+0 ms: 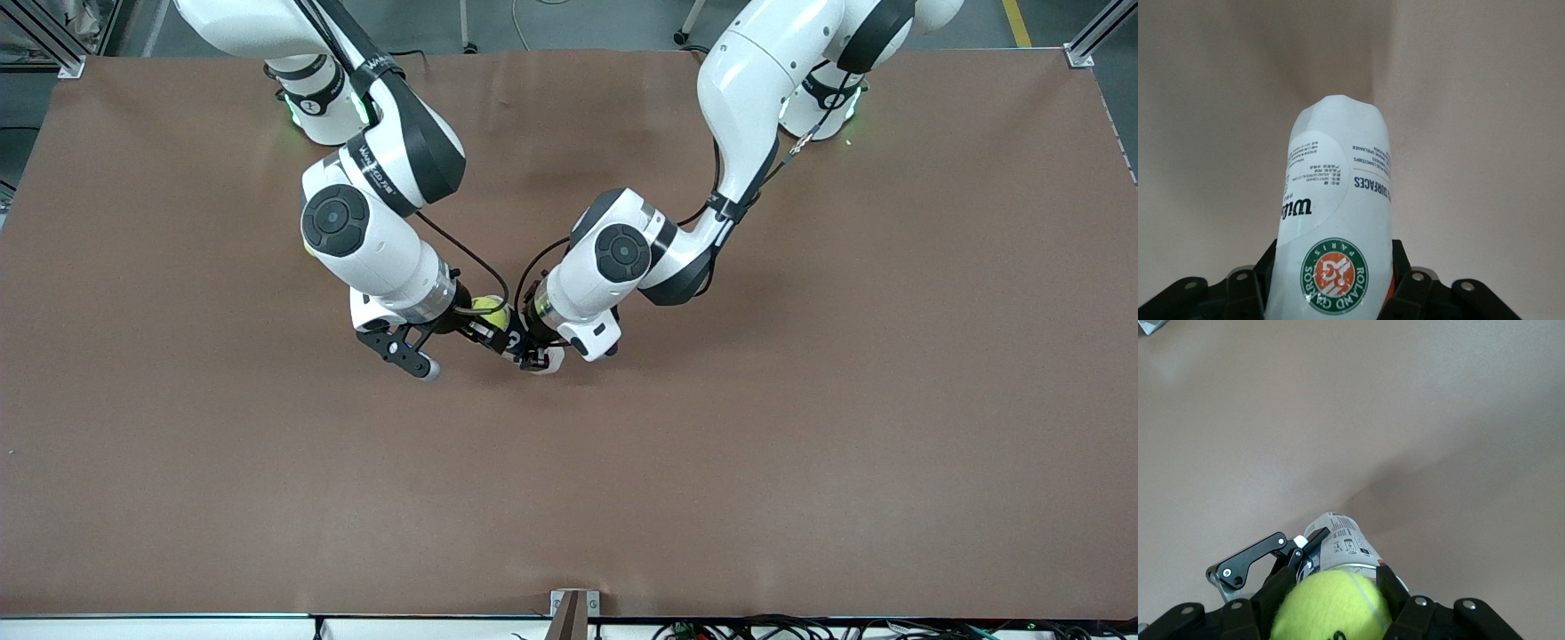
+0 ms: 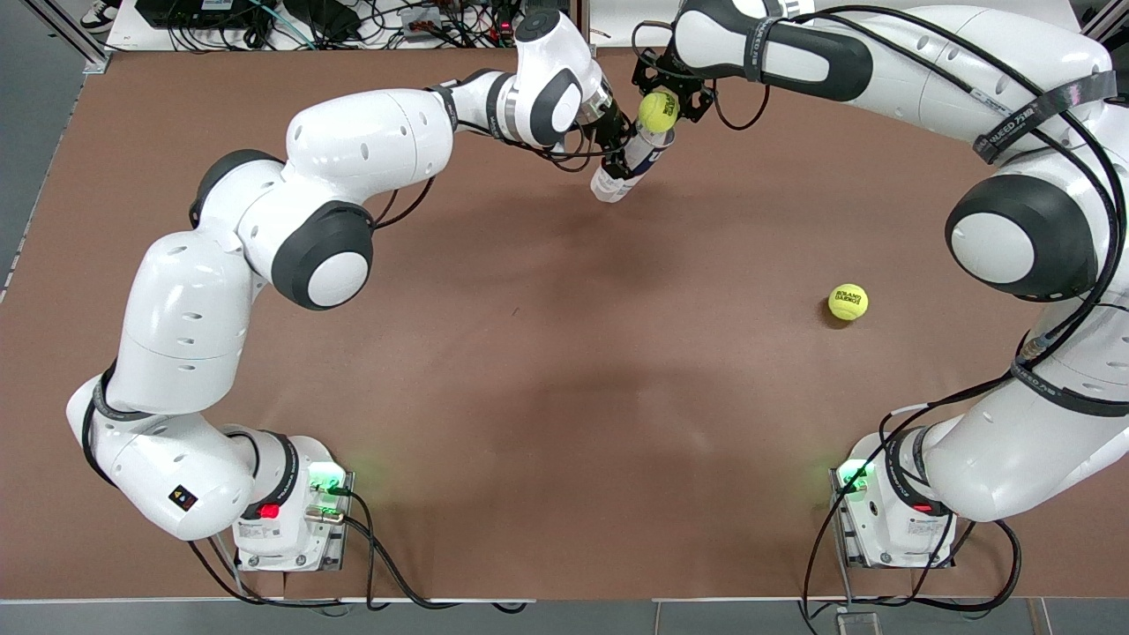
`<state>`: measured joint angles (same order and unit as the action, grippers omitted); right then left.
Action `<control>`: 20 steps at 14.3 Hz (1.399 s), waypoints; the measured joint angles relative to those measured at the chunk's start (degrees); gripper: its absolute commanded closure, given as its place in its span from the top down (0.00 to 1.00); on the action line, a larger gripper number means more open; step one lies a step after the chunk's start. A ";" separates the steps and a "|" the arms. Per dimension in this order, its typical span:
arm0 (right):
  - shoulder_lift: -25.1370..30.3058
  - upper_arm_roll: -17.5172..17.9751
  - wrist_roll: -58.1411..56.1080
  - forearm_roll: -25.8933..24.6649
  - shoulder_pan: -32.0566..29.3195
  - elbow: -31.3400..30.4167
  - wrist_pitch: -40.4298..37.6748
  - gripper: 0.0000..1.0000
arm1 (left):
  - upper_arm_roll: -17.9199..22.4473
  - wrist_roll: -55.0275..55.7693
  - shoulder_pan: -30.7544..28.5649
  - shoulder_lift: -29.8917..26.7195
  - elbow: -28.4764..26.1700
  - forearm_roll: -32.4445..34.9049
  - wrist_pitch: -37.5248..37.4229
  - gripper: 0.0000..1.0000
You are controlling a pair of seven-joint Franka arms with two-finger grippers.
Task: Insert tennis ball vertically with right arm
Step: 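Lower the ball into the can and open the right gripper, then withdraw the right gripper from the can toward the second tennis ball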
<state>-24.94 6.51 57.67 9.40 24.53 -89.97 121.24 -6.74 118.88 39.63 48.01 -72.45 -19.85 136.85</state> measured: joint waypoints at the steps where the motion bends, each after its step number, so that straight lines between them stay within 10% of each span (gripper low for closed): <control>1: 0.00 -0.05 -0.05 -0.51 0.00 0.06 -0.78 0.40 | -0.09 -0.02 0.03 0.04 -0.01 0.00 -0.18 0.66; 4: 0.00 -0.12 -0.09 -2.21 0.00 0.14 -2.22 0.53 | -0.23 -0.03 0.05 0.18 -0.01 0.00 -0.26 0.66; 6: 0.00 -0.11 -0.12 -2.54 0.00 0.16 -2.33 1.00 | -0.23 -0.03 0.05 0.18 -0.01 0.00 -0.25 0.66; 20: 3.96 -1.56 -10.35 -2.96 -4.59 5.45 -12.53 1.00 | -0.23 -0.56 -0.36 0.15 0.68 0.00 -0.12 0.75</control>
<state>-20.98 4.95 47.32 6.44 19.95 -84.52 108.71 -6.97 118.32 39.27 48.16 -71.77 -19.85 136.73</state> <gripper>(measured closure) 0.000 0.260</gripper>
